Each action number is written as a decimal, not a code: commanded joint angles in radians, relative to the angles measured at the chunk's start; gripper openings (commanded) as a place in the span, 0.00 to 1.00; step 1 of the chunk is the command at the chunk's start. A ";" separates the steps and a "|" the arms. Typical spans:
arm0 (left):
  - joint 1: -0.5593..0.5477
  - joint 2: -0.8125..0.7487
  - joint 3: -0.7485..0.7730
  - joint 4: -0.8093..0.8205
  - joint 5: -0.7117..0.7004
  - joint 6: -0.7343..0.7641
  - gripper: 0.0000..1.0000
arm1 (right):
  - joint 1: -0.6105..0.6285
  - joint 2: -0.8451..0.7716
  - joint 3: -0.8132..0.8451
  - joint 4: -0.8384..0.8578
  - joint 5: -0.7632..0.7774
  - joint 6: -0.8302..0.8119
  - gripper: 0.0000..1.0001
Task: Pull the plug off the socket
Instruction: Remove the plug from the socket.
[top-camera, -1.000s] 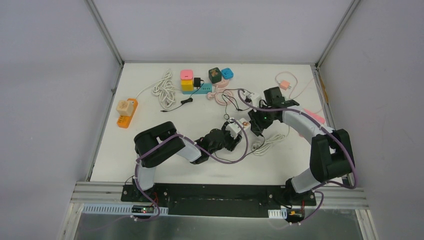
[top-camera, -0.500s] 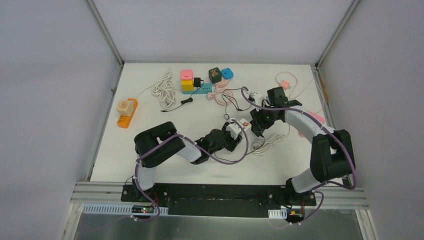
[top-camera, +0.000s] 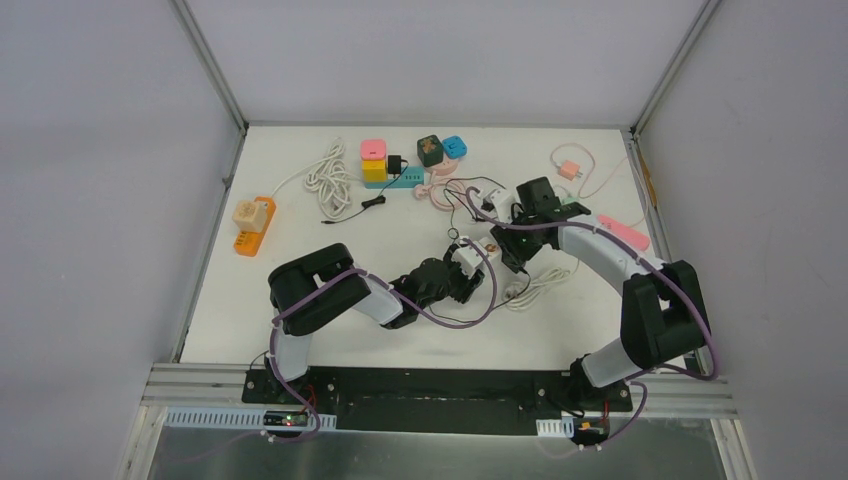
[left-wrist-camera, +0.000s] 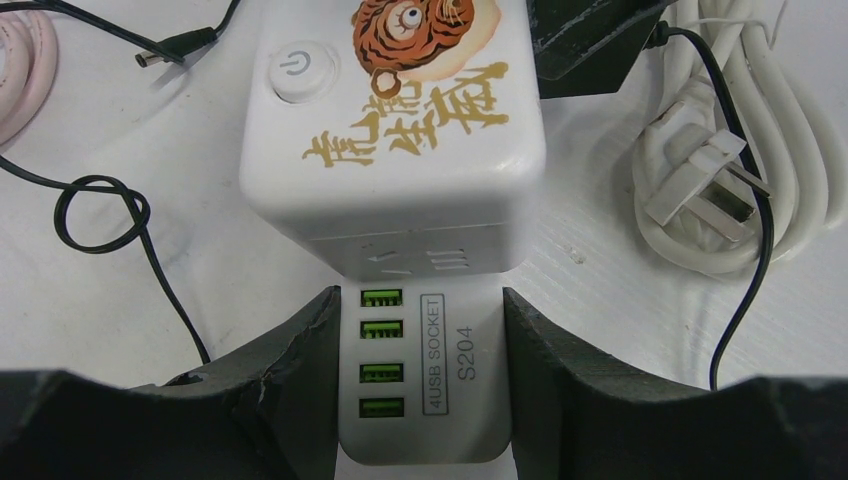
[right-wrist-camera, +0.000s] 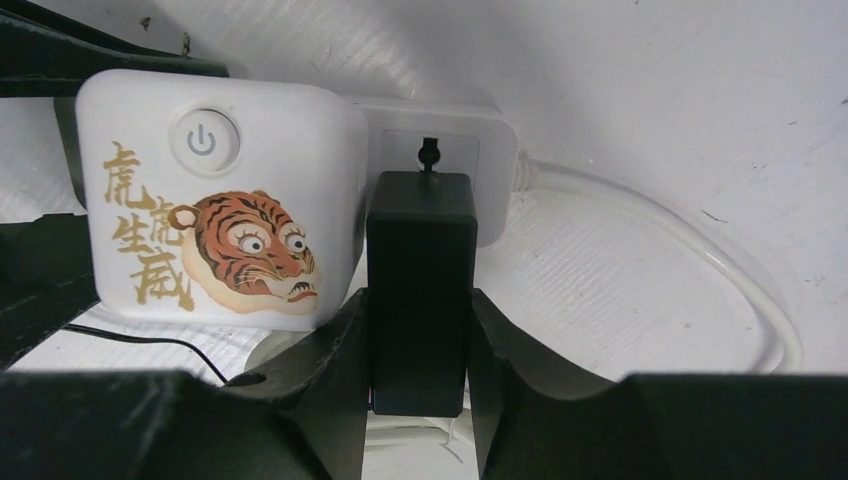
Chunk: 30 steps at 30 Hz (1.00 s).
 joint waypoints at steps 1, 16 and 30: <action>-0.008 0.031 0.004 -0.037 -0.008 0.017 0.00 | 0.028 -0.018 -0.013 0.015 0.035 -0.012 0.00; -0.010 0.031 0.007 -0.042 -0.013 0.021 0.00 | -0.103 -0.030 0.015 -0.045 -0.218 0.057 0.00; -0.011 0.042 0.023 -0.063 -0.019 0.025 0.00 | -0.051 -0.030 0.023 -0.046 -0.183 0.060 0.00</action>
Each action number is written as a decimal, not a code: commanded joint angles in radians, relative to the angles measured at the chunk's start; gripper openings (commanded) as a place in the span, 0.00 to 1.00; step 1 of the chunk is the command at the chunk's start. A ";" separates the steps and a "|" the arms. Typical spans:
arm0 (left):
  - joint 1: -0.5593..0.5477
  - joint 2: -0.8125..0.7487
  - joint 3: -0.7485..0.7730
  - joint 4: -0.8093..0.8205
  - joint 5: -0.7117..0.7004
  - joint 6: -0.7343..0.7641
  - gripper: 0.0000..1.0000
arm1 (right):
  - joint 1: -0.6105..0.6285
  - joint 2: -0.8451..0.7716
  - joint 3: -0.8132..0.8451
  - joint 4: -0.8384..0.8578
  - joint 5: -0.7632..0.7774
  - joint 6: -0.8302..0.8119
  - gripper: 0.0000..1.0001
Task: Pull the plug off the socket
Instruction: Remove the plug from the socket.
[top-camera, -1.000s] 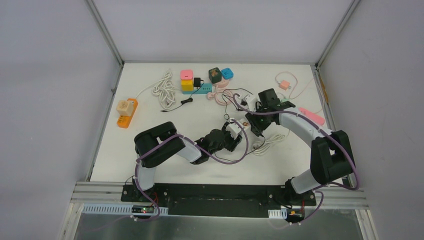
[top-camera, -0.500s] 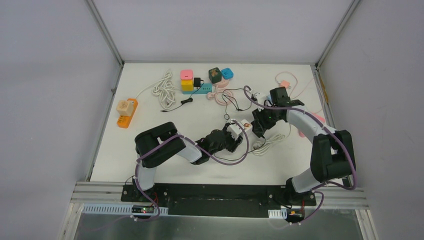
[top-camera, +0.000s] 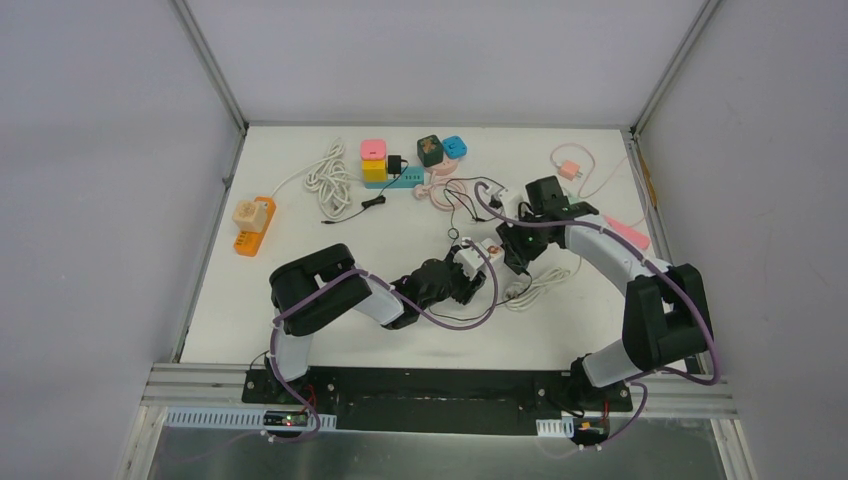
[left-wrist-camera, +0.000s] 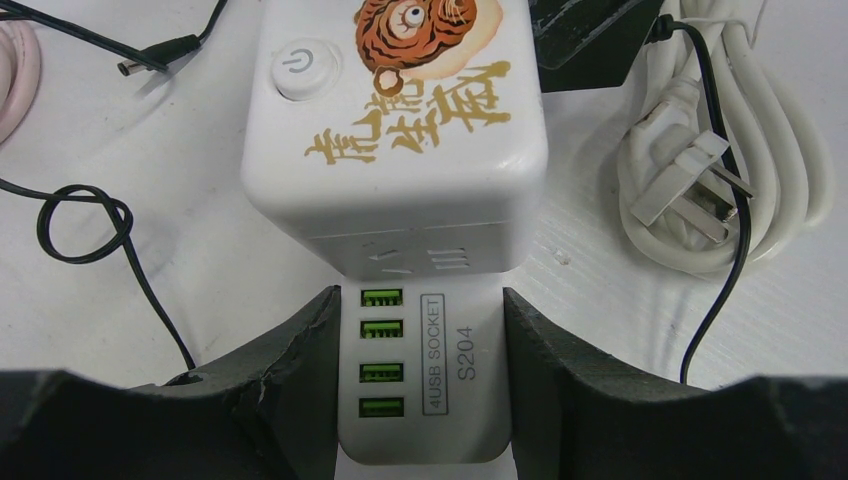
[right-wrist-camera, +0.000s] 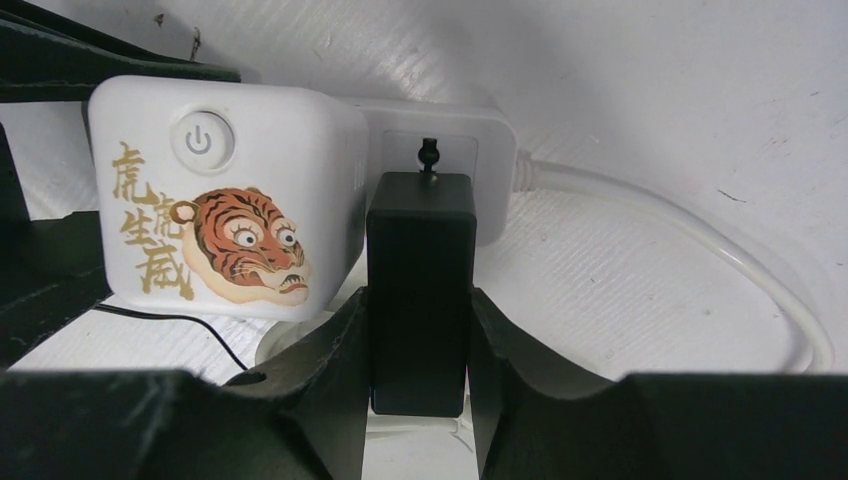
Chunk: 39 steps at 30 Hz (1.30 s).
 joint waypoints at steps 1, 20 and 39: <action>-0.004 0.036 0.019 -0.063 -0.016 0.023 0.00 | -0.043 -0.004 0.039 -0.042 -0.203 0.059 0.00; -0.005 0.039 0.023 -0.073 -0.013 0.025 0.00 | 0.018 -0.044 0.012 -0.025 -0.048 -0.026 0.00; -0.006 0.038 0.025 -0.083 -0.008 0.028 0.00 | -0.126 -0.052 0.040 -0.067 -0.312 0.058 0.00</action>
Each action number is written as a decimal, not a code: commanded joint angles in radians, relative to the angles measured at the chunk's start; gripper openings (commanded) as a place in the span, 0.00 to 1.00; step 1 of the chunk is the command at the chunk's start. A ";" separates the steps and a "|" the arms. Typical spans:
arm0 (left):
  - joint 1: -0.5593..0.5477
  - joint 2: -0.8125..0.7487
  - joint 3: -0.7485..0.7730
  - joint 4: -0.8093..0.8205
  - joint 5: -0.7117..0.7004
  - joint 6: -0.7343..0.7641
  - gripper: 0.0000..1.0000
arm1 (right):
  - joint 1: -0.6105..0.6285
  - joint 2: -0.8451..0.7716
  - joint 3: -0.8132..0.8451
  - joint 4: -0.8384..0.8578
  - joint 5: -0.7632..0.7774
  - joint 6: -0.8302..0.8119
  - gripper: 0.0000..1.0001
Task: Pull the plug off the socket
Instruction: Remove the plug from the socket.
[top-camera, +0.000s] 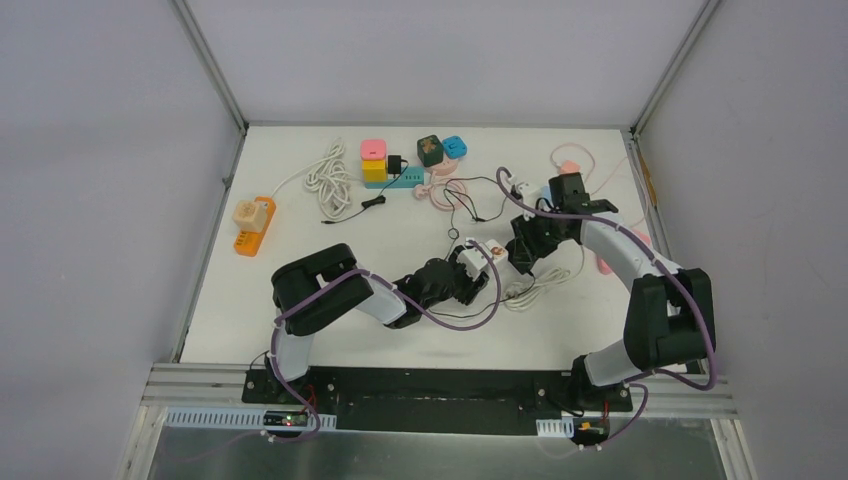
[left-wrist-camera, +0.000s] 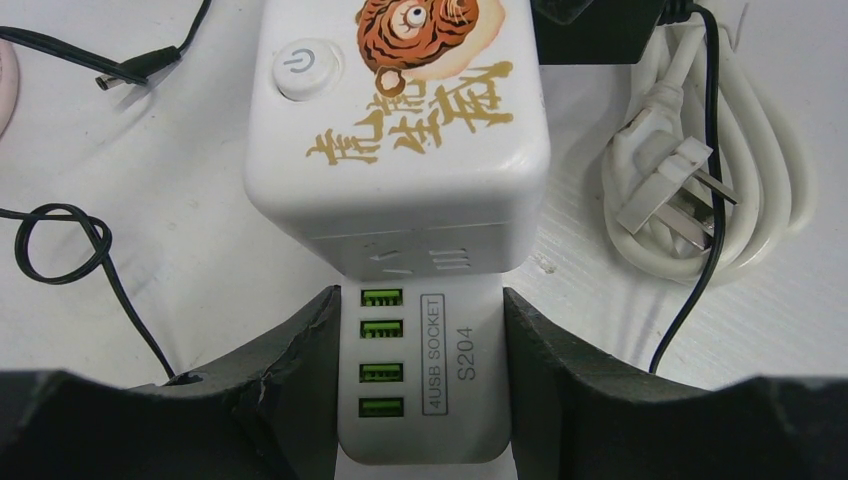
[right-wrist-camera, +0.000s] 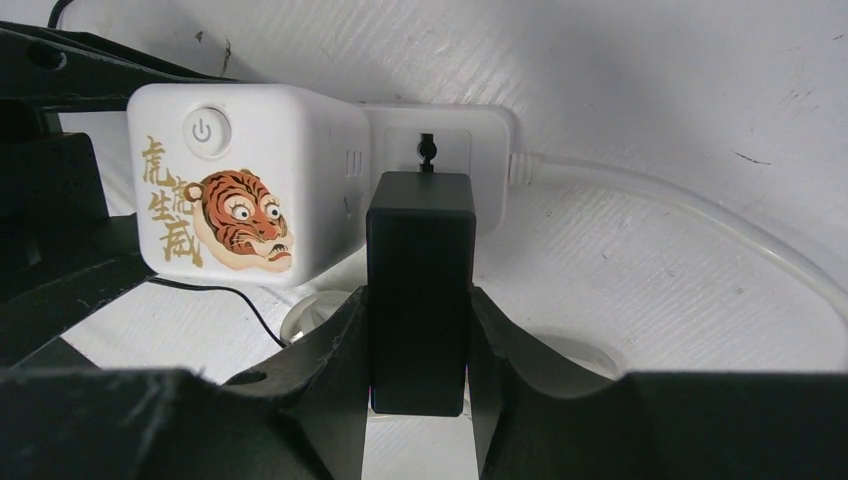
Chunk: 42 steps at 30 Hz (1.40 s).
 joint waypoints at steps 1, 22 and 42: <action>0.000 0.029 0.002 -0.057 -0.014 0.021 0.00 | 0.023 -0.050 0.030 -0.020 -0.102 0.019 0.00; 0.000 -0.009 0.013 -0.108 -0.008 0.006 0.09 | 0.020 -0.081 0.022 0.023 0.058 0.018 0.00; -0.007 -0.293 -0.021 -0.279 0.049 -0.040 0.99 | -0.006 -0.137 0.011 0.043 -0.014 0.049 0.00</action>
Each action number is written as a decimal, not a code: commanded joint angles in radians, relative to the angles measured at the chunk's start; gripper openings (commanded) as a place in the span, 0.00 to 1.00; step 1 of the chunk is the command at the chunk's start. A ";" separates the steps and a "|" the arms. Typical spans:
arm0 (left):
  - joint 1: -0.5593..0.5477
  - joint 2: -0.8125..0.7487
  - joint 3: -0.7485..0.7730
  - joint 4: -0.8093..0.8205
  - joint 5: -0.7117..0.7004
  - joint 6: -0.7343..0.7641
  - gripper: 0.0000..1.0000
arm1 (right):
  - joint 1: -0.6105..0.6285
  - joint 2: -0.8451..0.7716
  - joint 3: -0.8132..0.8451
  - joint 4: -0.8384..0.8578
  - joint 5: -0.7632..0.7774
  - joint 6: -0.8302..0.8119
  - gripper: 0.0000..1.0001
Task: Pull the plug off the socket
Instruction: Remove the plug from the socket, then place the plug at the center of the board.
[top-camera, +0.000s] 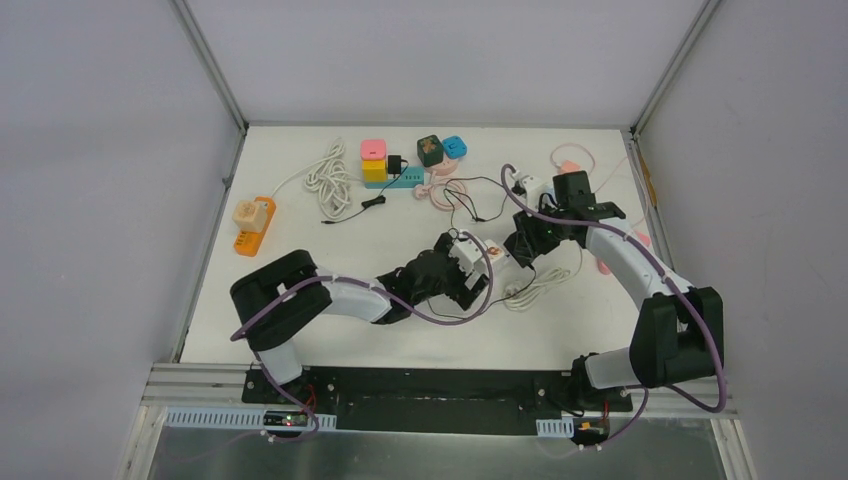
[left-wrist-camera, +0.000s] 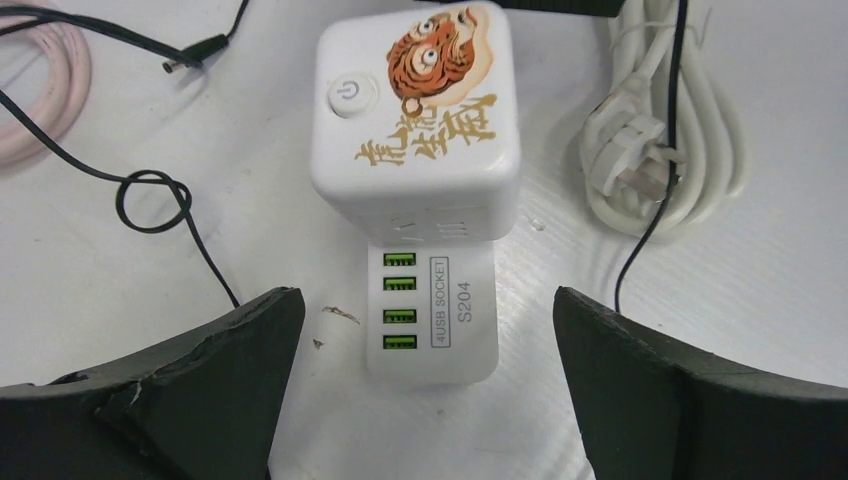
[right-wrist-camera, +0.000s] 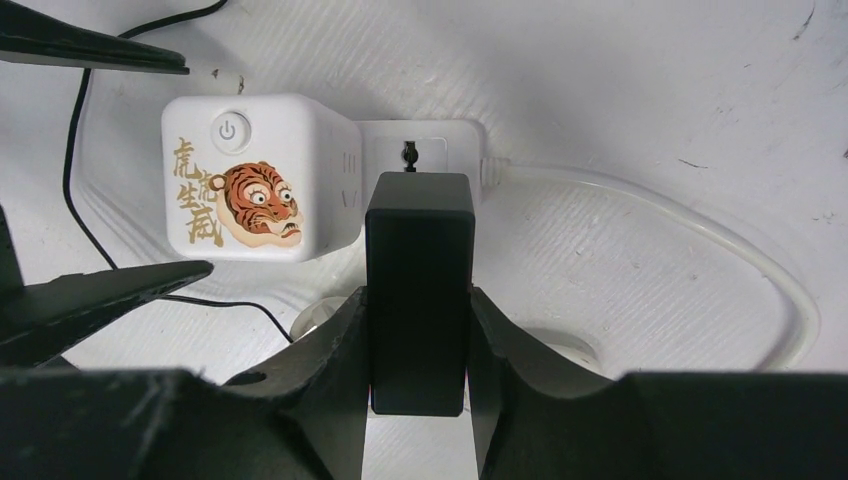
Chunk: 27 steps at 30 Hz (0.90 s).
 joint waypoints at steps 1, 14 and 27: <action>-0.006 -0.113 0.000 -0.060 0.035 -0.021 0.99 | -0.012 -0.057 0.016 0.021 -0.061 0.009 0.00; 0.097 -0.411 -0.117 -0.209 0.047 -0.195 0.99 | -0.021 -0.130 0.026 0.025 -0.106 -0.001 0.00; 0.284 -0.451 -0.199 -0.207 -0.056 -0.413 0.99 | 0.003 -0.191 0.129 -0.086 -0.371 -0.091 0.00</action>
